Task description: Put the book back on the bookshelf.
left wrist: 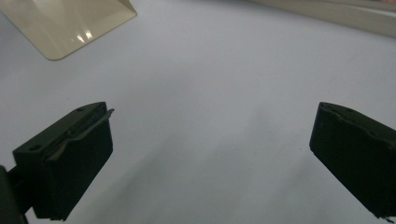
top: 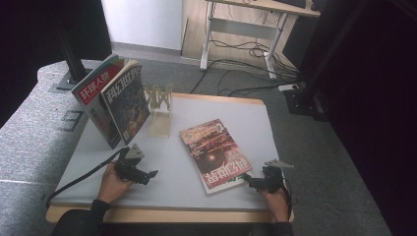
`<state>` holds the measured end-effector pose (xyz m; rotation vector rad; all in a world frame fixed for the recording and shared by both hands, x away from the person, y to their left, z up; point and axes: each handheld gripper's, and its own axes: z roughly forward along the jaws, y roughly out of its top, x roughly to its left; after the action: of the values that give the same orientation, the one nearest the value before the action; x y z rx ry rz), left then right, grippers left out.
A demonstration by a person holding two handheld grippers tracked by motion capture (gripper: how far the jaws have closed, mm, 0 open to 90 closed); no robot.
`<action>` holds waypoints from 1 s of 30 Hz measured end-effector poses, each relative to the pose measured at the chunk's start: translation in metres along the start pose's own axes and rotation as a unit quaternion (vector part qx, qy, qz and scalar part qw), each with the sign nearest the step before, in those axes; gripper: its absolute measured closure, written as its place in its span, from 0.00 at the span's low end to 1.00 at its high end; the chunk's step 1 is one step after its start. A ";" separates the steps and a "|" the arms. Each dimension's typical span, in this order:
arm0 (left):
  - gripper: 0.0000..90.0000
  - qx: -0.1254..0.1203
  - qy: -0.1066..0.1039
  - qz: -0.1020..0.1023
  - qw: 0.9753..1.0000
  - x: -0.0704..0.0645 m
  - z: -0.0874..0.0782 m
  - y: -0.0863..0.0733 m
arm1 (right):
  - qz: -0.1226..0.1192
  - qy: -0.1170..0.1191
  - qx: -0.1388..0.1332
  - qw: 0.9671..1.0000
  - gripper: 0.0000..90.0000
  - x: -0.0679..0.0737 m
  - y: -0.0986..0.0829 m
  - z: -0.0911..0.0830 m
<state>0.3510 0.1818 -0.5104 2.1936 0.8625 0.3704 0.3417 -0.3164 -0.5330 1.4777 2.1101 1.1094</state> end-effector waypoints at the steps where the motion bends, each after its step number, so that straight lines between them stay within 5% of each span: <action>1: 0.00 0.004 -0.001 0.002 1.000 0.000 0.002 -0.001 | 0.000 0.000 0.000 1.000 0.02 0.000 0.000 0.000; 10: 0.00 0.047 -0.005 -0.008 0.999 -0.001 0.019 -0.007 | -0.001 0.002 -0.002 1.000 0.03 0.000 0.000 0.000; 20: 0.00 0.047 -0.002 -0.006 0.999 -0.001 0.019 -0.007 | -0.013 0.010 0.006 1.000 0.00 0.004 0.000 0.000; 30: 0.00 0.047 -0.002 -0.006 0.999 -0.001 0.019 -0.007 | -0.042 -0.006 0.000 0.999 0.00 0.016 0.009 -0.006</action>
<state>0.3559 0.1745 -0.5288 2.2747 0.9069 0.3260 0.3370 -0.3027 -0.5200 1.3788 2.1429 1.0670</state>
